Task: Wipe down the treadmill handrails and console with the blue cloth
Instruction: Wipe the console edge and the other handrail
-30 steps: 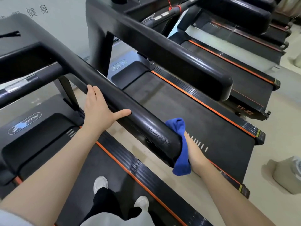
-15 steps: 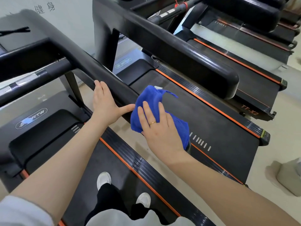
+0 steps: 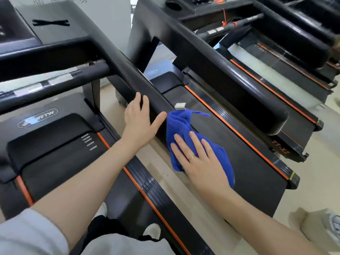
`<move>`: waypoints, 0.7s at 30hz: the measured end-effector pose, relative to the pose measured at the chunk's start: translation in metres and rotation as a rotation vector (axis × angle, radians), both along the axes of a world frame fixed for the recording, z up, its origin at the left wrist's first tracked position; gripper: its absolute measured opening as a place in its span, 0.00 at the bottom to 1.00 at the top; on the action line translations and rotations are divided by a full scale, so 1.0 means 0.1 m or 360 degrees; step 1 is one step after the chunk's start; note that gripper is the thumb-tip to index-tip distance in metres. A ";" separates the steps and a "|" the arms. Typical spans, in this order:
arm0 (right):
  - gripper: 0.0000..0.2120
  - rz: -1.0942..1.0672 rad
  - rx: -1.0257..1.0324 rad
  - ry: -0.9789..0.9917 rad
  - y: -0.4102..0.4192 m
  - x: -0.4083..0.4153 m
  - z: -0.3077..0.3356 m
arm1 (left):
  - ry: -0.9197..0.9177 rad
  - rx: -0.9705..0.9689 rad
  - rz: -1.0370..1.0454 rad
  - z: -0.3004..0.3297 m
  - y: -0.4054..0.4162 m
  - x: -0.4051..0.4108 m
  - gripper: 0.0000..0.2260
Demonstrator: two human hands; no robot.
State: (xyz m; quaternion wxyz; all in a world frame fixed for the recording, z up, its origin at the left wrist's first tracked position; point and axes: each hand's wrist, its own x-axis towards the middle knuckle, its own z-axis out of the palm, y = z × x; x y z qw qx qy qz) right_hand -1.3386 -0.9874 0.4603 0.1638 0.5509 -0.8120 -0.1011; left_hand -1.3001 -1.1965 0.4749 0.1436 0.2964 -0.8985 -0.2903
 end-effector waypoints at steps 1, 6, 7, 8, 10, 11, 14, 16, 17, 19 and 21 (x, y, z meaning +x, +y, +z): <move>0.40 -0.0015 0.0031 0.0006 -0.20 -0.05 0.04 | 0.0051 0.0009 -0.0018 0.01 -0.10 0.04 0.34; 0.31 0.0012 0.0322 0.0200 -1.09 -0.14 0.14 | 0.0144 0.0009 -0.0107 0.19 -0.62 0.32 0.17; 0.30 0.0043 0.0377 0.0244 -1.25 -0.15 0.13 | 0.0146 -0.0081 -0.0096 0.21 -0.72 0.37 0.13; 0.29 0.0077 0.0438 0.0283 -1.40 -0.16 0.12 | 0.0136 -0.0167 -0.0098 0.22 -0.85 0.42 0.11; 0.28 0.0142 0.0551 0.0329 -1.70 -0.21 0.09 | 0.0087 -0.0304 -0.0093 0.21 -1.13 0.51 0.12; 0.27 0.0171 0.0586 0.0352 -1.85 -0.23 0.08 | 0.0055 -0.0371 -0.0068 0.20 -1.29 0.55 0.14; 0.24 0.0256 0.0762 0.0468 -2.30 -0.29 0.08 | -0.0052 -0.0582 0.0039 0.17 -1.70 0.64 0.19; 0.20 0.0336 0.0867 0.0453 -2.63 -0.38 0.06 | -0.0194 -0.0704 0.0023 0.14 -1.90 0.66 0.20; 0.18 0.0378 0.0883 0.0419 -2.80 -0.45 0.07 | -0.0282 -0.0716 0.0016 0.12 -1.98 0.65 0.21; 0.13 0.0520 0.0897 0.0348 -3.13 -0.58 0.10 | -0.0360 -0.0707 0.0032 0.08 -2.11 0.66 0.22; 0.10 0.0580 0.0920 0.0258 -3.33 -0.69 0.15 | -0.0316 -0.0713 0.0031 0.04 -2.18 0.66 0.22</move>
